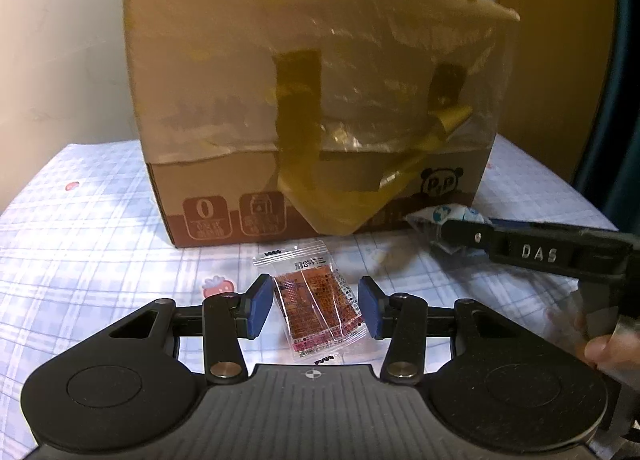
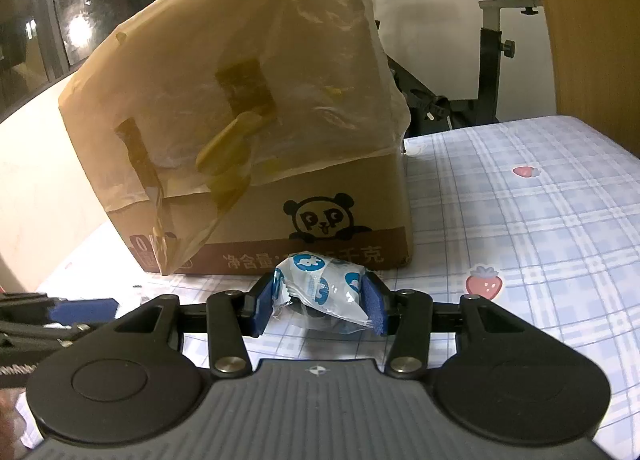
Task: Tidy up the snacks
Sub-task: 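Carry both items over the lined box and open both grippers to drop them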
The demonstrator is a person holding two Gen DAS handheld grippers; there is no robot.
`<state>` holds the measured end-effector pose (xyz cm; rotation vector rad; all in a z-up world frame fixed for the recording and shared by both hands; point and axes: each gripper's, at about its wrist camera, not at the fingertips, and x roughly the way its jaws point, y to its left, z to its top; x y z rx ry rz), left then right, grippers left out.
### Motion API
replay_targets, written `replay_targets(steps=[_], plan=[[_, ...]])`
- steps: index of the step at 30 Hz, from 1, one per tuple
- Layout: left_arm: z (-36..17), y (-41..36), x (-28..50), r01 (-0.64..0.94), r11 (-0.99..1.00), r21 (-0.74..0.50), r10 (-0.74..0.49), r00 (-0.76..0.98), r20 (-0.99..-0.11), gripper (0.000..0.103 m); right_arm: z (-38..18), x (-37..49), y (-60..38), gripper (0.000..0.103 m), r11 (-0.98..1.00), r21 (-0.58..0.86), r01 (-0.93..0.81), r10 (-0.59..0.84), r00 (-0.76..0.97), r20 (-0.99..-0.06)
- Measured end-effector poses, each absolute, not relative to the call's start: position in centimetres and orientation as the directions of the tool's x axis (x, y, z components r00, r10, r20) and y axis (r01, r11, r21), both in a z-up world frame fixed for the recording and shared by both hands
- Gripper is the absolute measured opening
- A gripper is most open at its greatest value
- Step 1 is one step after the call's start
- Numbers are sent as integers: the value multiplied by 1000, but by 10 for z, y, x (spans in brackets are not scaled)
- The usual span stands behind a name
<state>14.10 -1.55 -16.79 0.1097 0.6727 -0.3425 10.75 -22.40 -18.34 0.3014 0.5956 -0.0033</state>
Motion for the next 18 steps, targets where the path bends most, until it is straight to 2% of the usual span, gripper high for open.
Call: replay_targets(steps=[8,18], plan=[[-145,-1,131,350,936,-32,-306,767,-564,49,-170,98,-221,48,966,245,86,66,831,-552],[-90,18,116,388,916,-99,-391,814,-430,50,-116,57,-222,48,964,260,63,66,885,-460]])
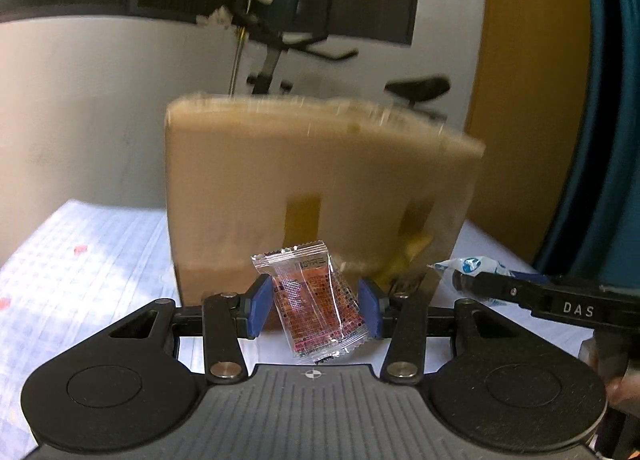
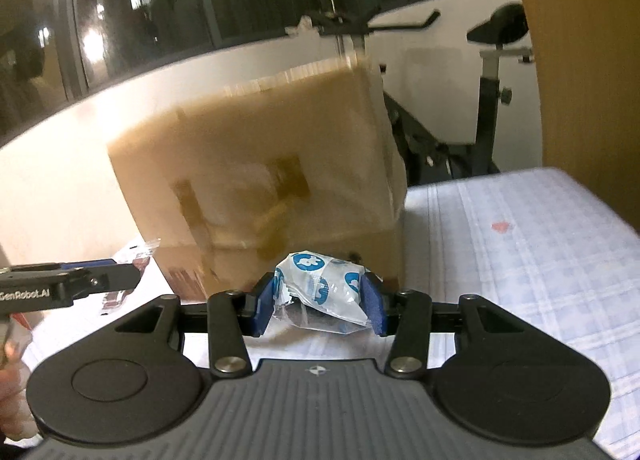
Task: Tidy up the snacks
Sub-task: 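Carry both items over the lined box and open both grippers to drop them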
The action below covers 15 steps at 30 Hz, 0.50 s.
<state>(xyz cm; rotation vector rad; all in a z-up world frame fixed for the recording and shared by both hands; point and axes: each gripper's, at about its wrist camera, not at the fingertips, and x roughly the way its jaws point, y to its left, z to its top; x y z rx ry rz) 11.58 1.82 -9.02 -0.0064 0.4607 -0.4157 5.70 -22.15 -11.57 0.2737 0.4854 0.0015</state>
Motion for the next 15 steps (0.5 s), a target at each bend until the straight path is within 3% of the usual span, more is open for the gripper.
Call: replay_targets(steps=[10,15], plan=[[-14,9,132,455,889,-47,-449,850,-276,50,-29,59,-220,49,968,244,-54,120,957,-265],[9,-6,165,478,878,-25,-467,843,-266,50,-3,90,-223,49,977,195,-84,132,960,-245]])
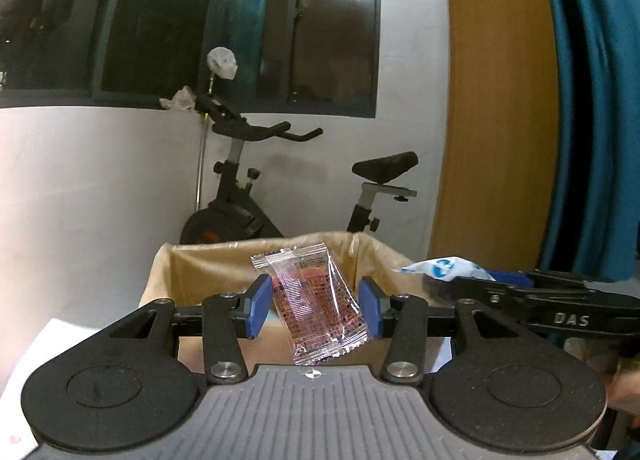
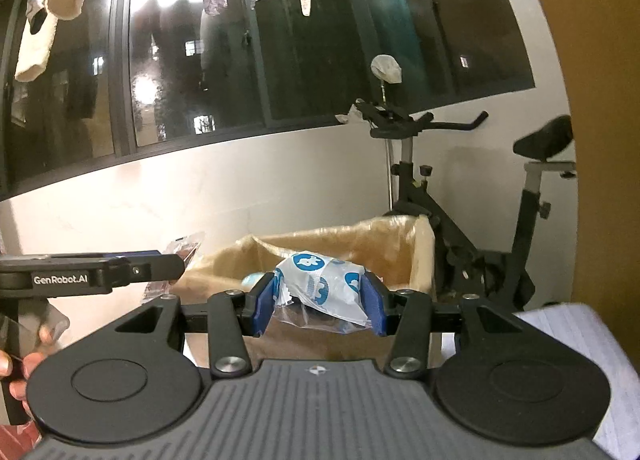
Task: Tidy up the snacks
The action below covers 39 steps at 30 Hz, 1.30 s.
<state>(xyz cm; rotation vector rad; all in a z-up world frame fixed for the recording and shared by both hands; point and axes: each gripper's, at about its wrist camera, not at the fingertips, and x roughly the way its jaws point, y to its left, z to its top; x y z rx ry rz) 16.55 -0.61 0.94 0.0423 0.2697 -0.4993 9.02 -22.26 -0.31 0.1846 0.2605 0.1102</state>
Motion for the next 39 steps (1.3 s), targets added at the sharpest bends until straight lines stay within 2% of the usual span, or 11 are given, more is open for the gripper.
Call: replay_targets(steps=[5,12,19,22,26,32,39], plan=[[20,-25,218,445,895,-16,-427,849,-310,50,11,151,-231,48,982,159,-101,144,945,-293],[12,-43,279,392,919,42,-346,855,-387,51,-2,243,-244,48,984,176,-29,108,884,-456],[-5,-40,301,362,930,66,-292,834,-468,53,-20,271,-244,49,989,148,18,69,826,-559],[-5,-32,305,348,935,62,-275,827,-490,59,-24,276,-245,53,989,141,40,49,814,-579],[3,-23,300,333,940,72,-261,839,-477,74,-21,274,-243,55,990,137,39,47,817,-574],[25,-10,284,330,944,28,-283,848,-449,91,-2,264,-237,78,992,124,35,38,841,-540],[53,-3,245,262,961,93,-207,897,-390,93,30,236,-227,102,988,152,27,52,869,-492]])
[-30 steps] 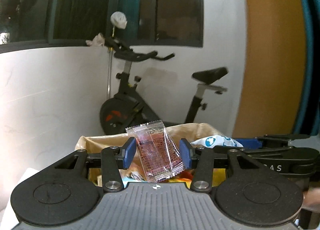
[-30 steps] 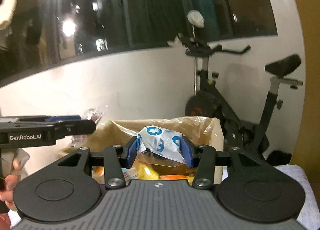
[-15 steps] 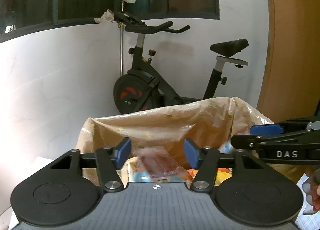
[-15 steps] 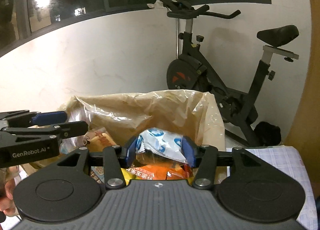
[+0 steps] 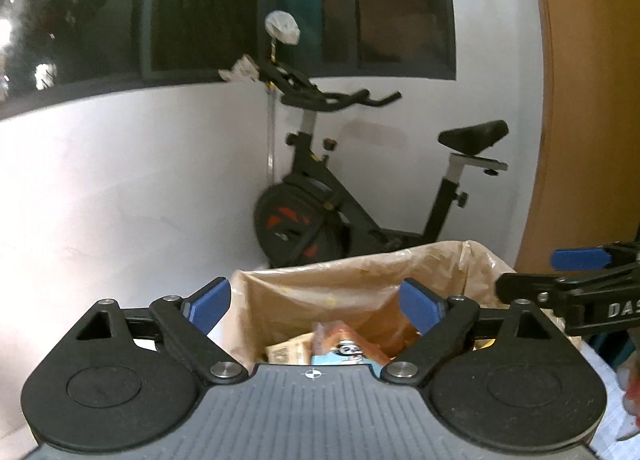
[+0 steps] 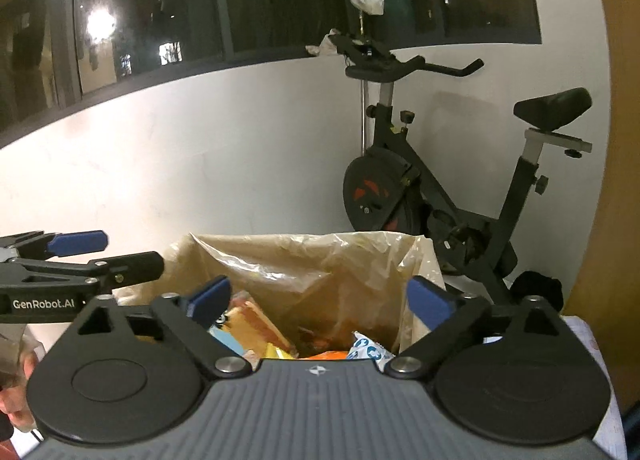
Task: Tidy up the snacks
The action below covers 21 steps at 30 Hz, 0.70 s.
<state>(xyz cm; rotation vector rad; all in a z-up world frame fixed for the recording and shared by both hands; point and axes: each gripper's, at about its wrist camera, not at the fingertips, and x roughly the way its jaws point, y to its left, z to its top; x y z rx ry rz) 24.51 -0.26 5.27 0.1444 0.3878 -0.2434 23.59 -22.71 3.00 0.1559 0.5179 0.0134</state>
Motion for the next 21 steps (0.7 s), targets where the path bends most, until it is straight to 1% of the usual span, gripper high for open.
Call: replay_targets(steps=[3,7,10,13,16,21], plan=[[63,0,221,240,958,154,-177,924,-341,96,41,219,-222,103,987,157,33,46,881,-471],[77,4,195,209,959,190,-145,942,-301,96,55,196,-214,103,990,128,61,4,891,-454],[86,12,177,219,964,152,-167,942,-292,96,66,178,-205,103,993,91,80,-31,893,-449],[94,18,161,207,971,117,-169,948,-268,96,76,158,-198,103,994,78,78,-37,900,-433],[101,19,144,179,976,124,-144,957,-251,96,84,137,-190,103,993,82,83,-43,913,-407],[106,22,128,204,975,91,-176,952,-251,96,93,110,-180,103,989,118,88,-37,924,-380]])
